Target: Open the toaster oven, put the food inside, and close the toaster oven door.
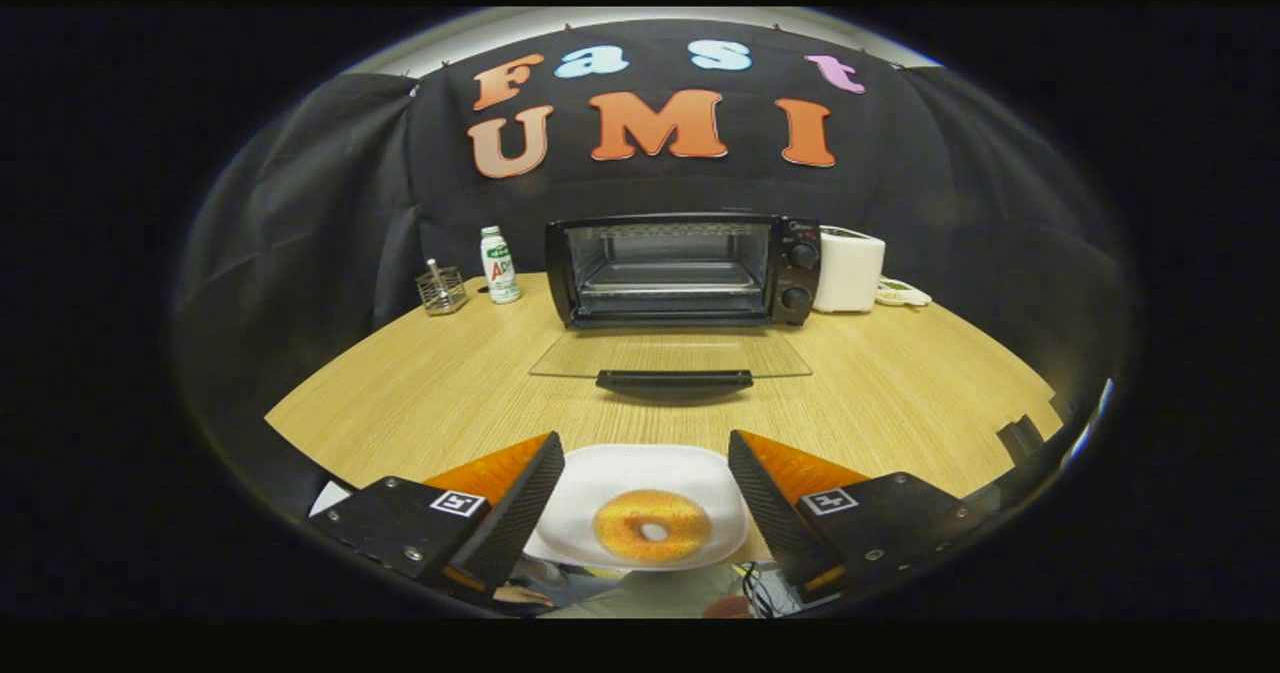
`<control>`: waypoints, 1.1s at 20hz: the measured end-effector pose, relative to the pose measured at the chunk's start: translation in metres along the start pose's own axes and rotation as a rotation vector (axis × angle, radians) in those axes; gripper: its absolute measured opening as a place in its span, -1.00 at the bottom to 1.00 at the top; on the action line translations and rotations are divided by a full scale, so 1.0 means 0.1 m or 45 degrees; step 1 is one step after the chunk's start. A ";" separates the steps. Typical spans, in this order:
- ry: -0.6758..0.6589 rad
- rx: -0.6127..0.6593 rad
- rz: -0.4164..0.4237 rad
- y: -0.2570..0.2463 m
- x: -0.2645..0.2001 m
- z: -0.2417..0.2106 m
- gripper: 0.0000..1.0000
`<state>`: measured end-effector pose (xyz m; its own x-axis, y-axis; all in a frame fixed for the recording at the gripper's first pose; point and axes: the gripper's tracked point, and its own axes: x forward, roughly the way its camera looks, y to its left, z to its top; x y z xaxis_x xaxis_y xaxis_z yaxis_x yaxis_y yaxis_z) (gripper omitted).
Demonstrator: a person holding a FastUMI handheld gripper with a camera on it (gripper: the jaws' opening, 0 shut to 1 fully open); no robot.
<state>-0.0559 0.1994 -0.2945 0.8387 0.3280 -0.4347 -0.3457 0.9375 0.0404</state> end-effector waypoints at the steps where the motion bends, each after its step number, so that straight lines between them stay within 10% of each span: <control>1: 0.006 -0.009 0.006 0.03 -0.04 -0.06 0.97; 22: 0.153 -0.036 -0.050 -0.05 0.09 -0.74 0.97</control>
<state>-0.0784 0.1892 -0.3654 0.7957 0.2731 -0.5406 -0.3268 0.9451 -0.0035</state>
